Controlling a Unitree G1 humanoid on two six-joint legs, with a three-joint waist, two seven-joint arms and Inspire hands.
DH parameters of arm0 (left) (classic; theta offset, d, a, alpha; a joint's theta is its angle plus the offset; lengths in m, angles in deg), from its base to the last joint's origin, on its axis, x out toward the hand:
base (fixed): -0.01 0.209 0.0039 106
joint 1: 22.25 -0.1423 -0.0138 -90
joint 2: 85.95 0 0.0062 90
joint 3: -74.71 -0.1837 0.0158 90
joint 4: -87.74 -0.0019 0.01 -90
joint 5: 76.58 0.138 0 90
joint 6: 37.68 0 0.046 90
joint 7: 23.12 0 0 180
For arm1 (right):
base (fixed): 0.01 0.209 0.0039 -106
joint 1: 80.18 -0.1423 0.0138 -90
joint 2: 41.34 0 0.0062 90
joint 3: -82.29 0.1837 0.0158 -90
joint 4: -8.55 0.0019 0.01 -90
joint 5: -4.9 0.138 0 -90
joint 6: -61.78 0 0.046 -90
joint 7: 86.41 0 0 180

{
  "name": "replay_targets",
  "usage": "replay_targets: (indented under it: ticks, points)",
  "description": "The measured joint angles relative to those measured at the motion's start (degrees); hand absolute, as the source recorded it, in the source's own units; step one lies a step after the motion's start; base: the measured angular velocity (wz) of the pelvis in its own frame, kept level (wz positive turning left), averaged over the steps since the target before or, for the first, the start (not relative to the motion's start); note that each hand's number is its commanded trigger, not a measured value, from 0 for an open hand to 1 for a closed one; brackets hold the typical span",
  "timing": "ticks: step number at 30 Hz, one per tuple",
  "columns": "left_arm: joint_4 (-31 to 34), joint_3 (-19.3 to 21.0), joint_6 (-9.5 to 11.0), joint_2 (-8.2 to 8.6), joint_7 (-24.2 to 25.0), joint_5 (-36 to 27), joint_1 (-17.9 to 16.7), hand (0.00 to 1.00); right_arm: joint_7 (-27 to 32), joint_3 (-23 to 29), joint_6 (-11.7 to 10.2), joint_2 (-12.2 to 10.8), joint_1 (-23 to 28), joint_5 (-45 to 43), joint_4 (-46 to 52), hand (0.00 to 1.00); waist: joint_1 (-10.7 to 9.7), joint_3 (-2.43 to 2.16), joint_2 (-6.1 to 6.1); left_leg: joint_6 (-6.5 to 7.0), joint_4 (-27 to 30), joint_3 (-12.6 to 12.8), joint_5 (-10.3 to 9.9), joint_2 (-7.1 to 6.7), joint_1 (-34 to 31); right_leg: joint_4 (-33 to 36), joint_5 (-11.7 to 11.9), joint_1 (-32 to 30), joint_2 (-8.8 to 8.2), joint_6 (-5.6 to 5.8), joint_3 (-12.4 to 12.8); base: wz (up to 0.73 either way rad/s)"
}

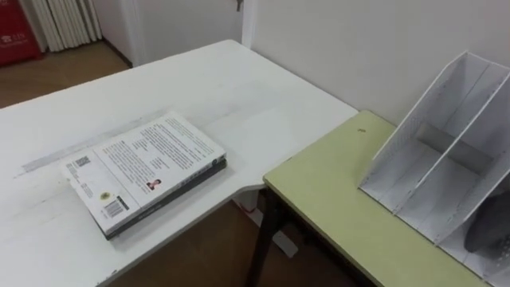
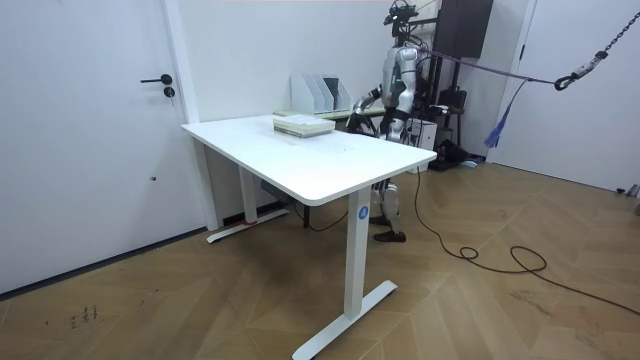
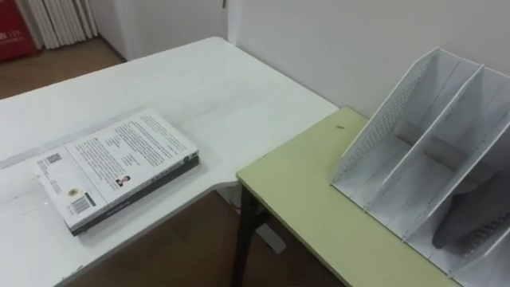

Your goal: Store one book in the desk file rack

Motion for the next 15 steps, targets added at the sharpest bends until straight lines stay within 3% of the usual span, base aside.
replay_targets:
  ticks: [5,9,15]
  points:
    - [-0.01,1.27,0.29,1.05,-1.13,-2.9,-1.39,0.0,6.72,5.33,-1.82,-4.58,1.85,0.03,-15.88,0.0,-1.77,-0.13,0.73,-0.02,0.01,0.18,0.0,0.03,0.31,-0.53,-0.02,0.8,-0.04,0.04,-0.69,0.07]
    - [-0.04,2.57,1.95,1.94,-2.11,-4.03,-2.92,0.0,13.45,8.15,-4.94,-6.05,4.15,4.92,-24.89,0.0,-2.5,0.2,0.99,-0.1,0.07,0.04,0.06,0.01,0.35,-0.71,-0.03,0.88,-0.06,0.03,-0.24,0.0]
    - [-0.04,5.22,2.52,2.7,-2.27,-4.15,-4.48,0.0,20.77,11.64,-8.16,-8.28,4.48,11.48,-33.52,0.0,-3.67,0.33,1.13,-0.11,0.01,-0.01,0.06,-0.03,0.77,-1.72,0.0,1.69,0.08,0.09,-0.02,0.01]
